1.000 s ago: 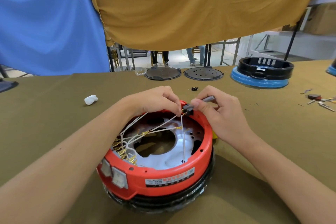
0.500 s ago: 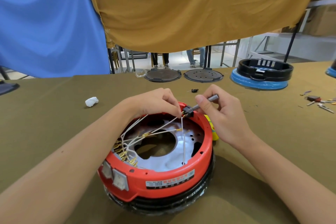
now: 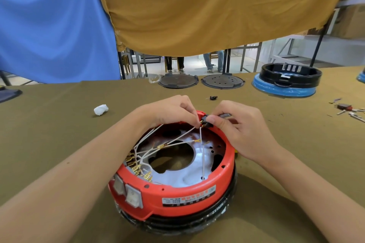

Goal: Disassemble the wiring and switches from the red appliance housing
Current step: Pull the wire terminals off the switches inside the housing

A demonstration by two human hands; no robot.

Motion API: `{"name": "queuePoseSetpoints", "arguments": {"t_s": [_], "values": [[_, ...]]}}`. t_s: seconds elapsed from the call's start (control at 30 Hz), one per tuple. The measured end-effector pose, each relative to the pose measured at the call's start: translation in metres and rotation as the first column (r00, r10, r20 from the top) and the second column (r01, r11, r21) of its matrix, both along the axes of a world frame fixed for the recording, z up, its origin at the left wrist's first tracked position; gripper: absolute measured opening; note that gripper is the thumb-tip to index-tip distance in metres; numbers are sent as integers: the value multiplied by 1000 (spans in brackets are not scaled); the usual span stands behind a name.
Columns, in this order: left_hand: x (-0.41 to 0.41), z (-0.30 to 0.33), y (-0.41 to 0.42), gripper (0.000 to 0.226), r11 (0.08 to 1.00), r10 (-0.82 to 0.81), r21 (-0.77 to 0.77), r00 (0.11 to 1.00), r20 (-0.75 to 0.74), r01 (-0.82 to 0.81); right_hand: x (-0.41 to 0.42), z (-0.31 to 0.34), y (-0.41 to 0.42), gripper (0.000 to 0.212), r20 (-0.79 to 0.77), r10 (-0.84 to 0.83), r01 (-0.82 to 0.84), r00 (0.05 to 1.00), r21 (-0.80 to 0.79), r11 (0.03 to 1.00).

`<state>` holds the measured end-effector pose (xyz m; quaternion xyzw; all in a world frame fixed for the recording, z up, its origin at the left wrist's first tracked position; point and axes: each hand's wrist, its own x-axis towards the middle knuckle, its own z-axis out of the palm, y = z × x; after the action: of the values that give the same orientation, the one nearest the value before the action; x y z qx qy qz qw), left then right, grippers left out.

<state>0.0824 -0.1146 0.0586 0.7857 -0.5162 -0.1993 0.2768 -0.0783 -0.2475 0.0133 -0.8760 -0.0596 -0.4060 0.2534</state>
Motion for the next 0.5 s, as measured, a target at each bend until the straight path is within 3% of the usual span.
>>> {"name": "queuePoseSetpoints", "arguments": {"t_s": [0.33, 0.5], "values": [[1, -1, 1, 7, 1000, 4, 23, 1000, -8, -4, 2, -1, 2, 17, 13, 23, -26, 1000, 349, 937], [1, -1, 0, 7, 999, 14, 30, 1000, -12, -14, 1, -2, 5, 24, 36, 1, -8, 999, 209, 978]]}}
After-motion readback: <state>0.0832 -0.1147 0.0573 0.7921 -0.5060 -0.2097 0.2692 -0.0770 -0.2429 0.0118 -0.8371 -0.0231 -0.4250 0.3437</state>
